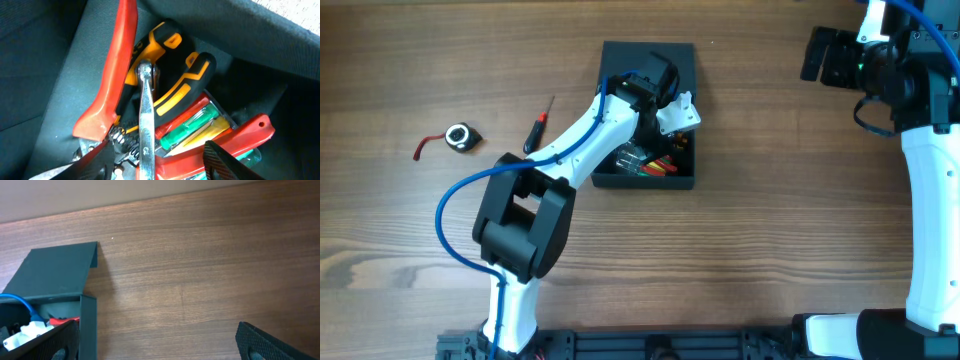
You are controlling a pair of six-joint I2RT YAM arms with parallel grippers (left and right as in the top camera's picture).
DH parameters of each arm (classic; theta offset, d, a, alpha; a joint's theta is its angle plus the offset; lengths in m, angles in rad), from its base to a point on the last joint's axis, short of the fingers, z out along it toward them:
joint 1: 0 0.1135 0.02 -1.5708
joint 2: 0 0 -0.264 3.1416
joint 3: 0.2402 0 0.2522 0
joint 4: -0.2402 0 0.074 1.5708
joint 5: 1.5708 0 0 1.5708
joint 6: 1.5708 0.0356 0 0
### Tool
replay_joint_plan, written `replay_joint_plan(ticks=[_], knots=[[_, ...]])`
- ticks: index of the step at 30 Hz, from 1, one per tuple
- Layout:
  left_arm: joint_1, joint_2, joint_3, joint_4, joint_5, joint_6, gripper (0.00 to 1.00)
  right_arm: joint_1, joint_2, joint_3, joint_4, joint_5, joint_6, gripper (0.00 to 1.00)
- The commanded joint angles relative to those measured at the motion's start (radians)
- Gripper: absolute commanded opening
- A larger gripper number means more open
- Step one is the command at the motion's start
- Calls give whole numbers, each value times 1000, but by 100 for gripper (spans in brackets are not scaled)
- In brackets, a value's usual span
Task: Pack container
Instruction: 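Lower the wrench into the box and open the left gripper, then move the left gripper over the red-black screwdriver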
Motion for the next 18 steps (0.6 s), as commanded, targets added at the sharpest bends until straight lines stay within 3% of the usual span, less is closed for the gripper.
replay_joint_plan(ticks=[1, 8, 10, 12, 17, 18], knots=[[3, -90, 40, -7, -36, -9, 65, -3, 3, -5, 0, 17, -5, 100], [5, -197, 91, -40, -167, -26, 73, -3, 3, -5, 0, 18, -5, 100], [15, -240, 106, -51, -208, -70, 80, -3, 3, -5, 0, 18, -4, 100], [63, -303, 136, -101, -208, -156, 91, -3, 3, -5, 0, 18, -4, 100], [223, -335, 138, -141, -194, -389, 95, -3, 3, -5, 0, 17, -4, 100], [269, -323, 138, -159, -189, -430, 99, -3, 3, -5, 0, 17, -3, 100]])
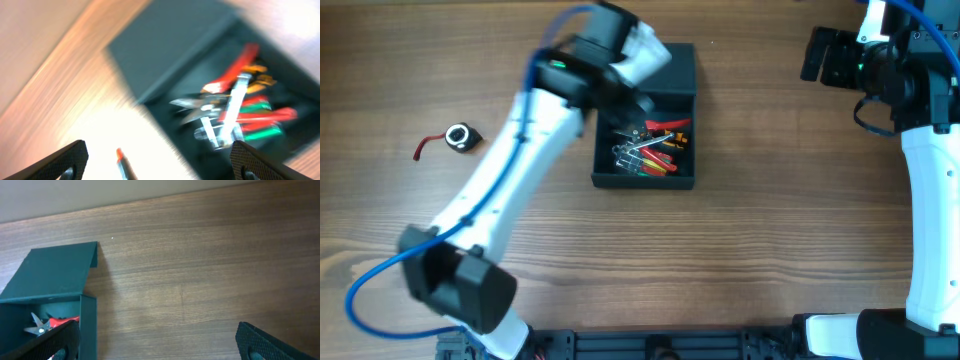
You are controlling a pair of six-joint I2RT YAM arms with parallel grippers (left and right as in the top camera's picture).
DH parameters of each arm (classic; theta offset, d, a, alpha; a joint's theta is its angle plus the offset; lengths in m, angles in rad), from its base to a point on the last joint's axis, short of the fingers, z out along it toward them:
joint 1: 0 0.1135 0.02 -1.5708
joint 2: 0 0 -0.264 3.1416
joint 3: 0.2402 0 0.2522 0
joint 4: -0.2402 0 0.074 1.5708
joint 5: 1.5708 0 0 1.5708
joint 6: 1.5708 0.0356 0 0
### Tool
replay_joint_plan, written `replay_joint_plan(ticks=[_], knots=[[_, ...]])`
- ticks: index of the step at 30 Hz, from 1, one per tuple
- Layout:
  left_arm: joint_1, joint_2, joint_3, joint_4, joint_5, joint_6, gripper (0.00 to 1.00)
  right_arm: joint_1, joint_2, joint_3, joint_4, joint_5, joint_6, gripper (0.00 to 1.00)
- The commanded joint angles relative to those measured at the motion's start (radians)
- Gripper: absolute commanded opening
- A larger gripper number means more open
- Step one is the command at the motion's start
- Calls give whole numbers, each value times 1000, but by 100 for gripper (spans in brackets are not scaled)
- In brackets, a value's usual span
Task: Pack container
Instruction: 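Move the left gripper over the red-black screwdriver, then lower the left gripper and grasp the screwdriver by its black handle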
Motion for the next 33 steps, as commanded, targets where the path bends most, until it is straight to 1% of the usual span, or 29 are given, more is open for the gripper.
replay_joint_plan(ticks=[1, 3, 7, 12, 20, 23, 26, 29, 33], knots=[[166, 13, 16, -51, -7, -238, 100, -3, 3, -5, 1, 17, -4, 100], [230, 34, 16, -72, 24, -272, 100, -3, 3, -5, 0, 16, -4, 99], [324, 82, 16, -83, 103, -283, 100, -3, 3, -5, 0, 16, -4, 100], [392, 172, 16, -102, 132, -281, 100, -3, 3, -5, 1, 14, -4, 100], [397, 335, 16, -108, 155, -273, 100, -3, 3, -5, 2, 14, -4, 100], [397, 377, 14, -113, 174, -224, 100, -3, 3, -5, 4, 14, -4, 100], [397, 396, -5, -108, 173, -172, 100, -3, 3, -5, 4, 14, -4, 100], [397, 398, -50, -68, 166, -132, 100, -3, 3, -5, 4, 14, -4, 100], [397, 398, -117, -5, 142, -115, 100, -3, 3, -5, 3, 14, -4, 100]])
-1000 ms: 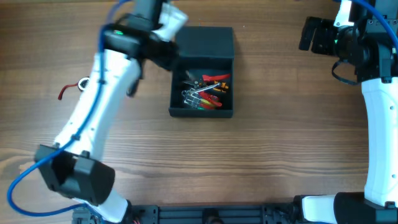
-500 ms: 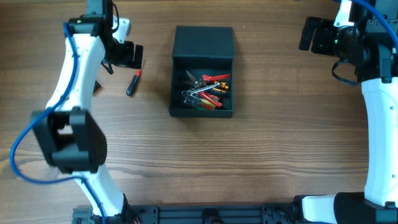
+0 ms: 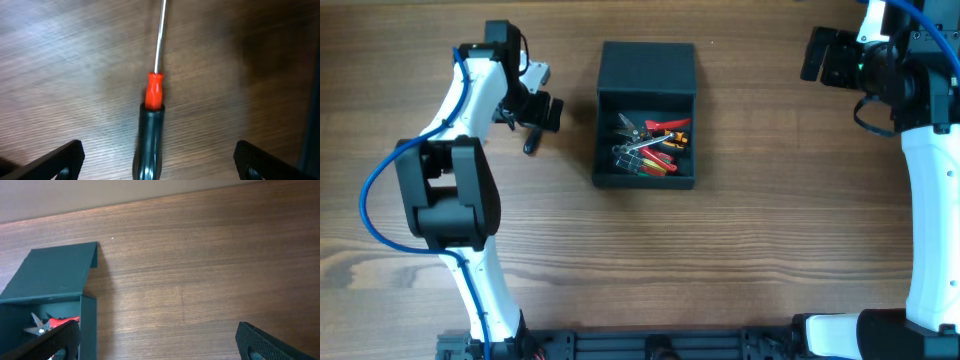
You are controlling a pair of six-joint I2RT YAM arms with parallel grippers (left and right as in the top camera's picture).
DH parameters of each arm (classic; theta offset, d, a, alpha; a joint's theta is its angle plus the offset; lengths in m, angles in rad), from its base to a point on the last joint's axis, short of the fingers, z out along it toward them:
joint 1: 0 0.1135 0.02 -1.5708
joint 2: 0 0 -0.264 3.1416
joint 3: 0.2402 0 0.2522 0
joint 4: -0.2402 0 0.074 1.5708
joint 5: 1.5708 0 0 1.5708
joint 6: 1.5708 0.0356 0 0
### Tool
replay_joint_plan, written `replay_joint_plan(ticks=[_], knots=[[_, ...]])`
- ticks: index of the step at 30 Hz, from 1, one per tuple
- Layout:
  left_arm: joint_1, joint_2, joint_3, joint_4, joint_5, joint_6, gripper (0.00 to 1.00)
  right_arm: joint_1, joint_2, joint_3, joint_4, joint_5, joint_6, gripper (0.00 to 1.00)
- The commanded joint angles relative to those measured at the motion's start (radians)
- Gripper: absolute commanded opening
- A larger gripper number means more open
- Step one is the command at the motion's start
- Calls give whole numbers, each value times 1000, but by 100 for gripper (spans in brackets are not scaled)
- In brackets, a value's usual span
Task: Pack container
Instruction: 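Lower the left gripper and grasp the screwdriver by its black handle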
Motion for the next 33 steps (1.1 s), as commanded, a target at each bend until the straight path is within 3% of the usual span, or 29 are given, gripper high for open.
replay_joint_plan(ticks=[1, 33], knots=[[-1, 12, -71, 40, -20, 48, 100, -3, 3, -5, 2, 14, -4, 100], [-51, 12, -129, 111, -91, -32, 100, -3, 3, -5, -23, 14, -4, 100]])
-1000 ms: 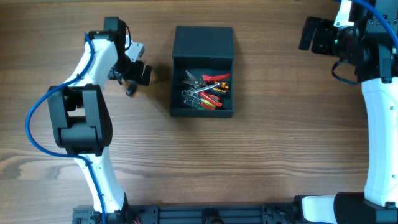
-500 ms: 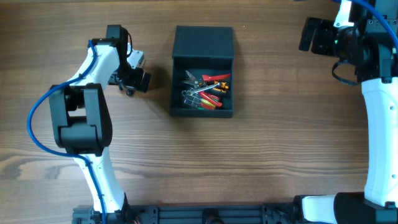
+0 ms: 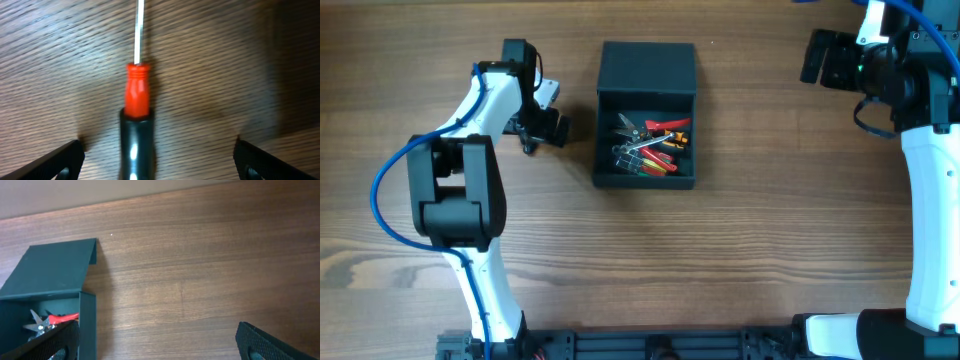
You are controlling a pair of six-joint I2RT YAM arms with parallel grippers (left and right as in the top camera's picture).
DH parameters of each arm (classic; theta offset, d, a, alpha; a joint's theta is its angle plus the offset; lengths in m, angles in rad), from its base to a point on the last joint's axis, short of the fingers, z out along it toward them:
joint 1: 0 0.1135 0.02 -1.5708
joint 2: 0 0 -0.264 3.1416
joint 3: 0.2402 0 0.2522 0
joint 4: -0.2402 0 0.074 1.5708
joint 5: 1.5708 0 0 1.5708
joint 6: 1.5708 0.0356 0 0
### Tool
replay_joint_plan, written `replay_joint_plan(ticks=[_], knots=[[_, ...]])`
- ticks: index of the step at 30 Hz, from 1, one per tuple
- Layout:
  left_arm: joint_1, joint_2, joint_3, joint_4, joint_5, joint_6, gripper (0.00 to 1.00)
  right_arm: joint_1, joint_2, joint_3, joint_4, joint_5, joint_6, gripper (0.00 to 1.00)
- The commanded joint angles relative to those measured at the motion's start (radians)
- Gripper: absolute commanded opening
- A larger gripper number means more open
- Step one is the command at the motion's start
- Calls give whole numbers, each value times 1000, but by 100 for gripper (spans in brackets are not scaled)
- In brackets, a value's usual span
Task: Pack container
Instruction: 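Lower the left gripper and grasp the screwdriver by its black handle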
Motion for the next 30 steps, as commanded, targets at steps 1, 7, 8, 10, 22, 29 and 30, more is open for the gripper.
replay_joint_plan(ticks=[1, 7, 8, 10, 22, 29, 30], knots=[[-6, 12, -10, 5, -10, -44, 100, -3, 3, -5, -5, 14, -3, 100], [-6, 12, -10, 5, -10, -50, 100, -3, 3, -5, -8, 14, -4, 100], [-5, 12, -10, 5, -10, -50, 100, -3, 3, -5, -9, 14, -4, 100], [-5, 12, -10, 6, -10, -51, 100, -3, 3, -5, -9, 14, -4, 100], [-5, 17, -11, 13, -10, -50, 100, -3, 3, -5, -9, 14, -4, 100], [-4, 17, -11, -22, -10, -55, 99, -3, 3, -5, -8, 14, -3, 100], [-3, 17, -11, -25, -10, -58, 99, -3, 3, -5, -8, 14, -4, 100]])
